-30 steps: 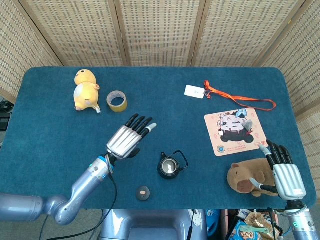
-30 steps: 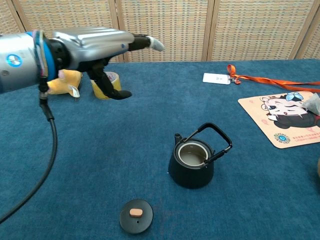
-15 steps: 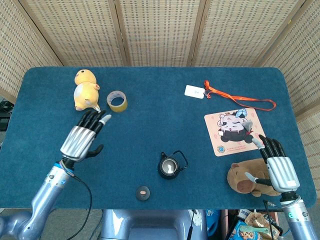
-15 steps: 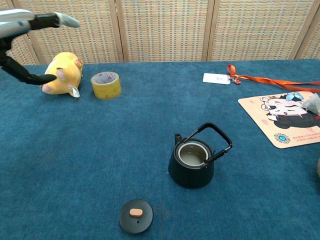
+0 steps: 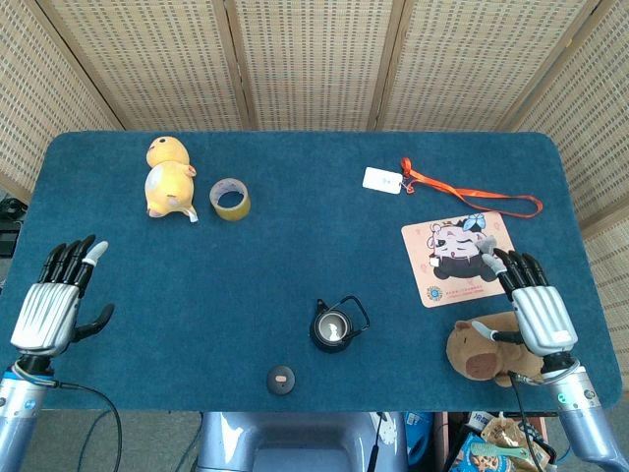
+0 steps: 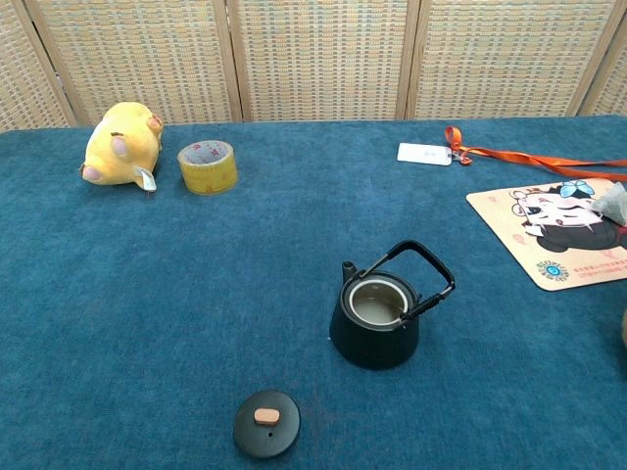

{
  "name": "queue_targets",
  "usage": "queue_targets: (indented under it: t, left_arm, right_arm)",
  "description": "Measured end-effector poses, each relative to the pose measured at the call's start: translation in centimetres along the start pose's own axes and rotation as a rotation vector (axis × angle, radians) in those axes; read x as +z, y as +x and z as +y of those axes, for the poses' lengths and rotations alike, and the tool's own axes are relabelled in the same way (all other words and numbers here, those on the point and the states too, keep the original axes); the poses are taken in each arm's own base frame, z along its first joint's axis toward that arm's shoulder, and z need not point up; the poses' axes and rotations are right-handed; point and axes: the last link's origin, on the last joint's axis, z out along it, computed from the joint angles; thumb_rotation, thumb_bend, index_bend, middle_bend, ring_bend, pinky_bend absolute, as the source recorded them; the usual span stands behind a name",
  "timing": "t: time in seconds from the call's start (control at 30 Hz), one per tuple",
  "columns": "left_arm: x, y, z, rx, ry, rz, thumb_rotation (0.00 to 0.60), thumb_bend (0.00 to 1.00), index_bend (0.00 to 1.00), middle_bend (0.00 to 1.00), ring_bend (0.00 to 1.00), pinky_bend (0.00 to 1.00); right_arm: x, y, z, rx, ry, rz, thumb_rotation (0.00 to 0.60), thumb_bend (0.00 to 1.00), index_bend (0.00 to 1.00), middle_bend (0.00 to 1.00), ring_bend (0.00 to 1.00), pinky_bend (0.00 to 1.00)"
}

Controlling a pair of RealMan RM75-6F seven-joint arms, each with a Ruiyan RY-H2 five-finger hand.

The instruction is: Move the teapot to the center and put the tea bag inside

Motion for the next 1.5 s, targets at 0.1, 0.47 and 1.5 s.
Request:
queue_targets:
  t: [0.1,0.47,1.5]
  left_arm:
    - [-1.2,0.0,-0.6,0.009,0.016,-0.002,0.600,0.35,0.00,0.00,0.00,0.00]
    - [-2.4,0.5,-1.0,0.036,0.024,0.016,0.600,0.35,0.02,0.00,0.00,0.00]
    - [-1.9,0.8,-1.0,0.069,0.026,-0.015,0.600,0.35,0.03,0.00,0.00,0.00]
  right_arm:
    - [0.9,0.0,-0.2,-0.001,0.006,-0.001,0.452,0.33,0.09,0.18,0.00,0.11]
    - [5.2,0.0,-2.1,0.006,0.075,-0.018,0.495,0.33,0.20,0.31,0.23,0.45]
    - [17.1,-4.5,-1.5,-0.056,0.084,-0.280,0.501,0.33,0.45,0.75,0.80,0.89]
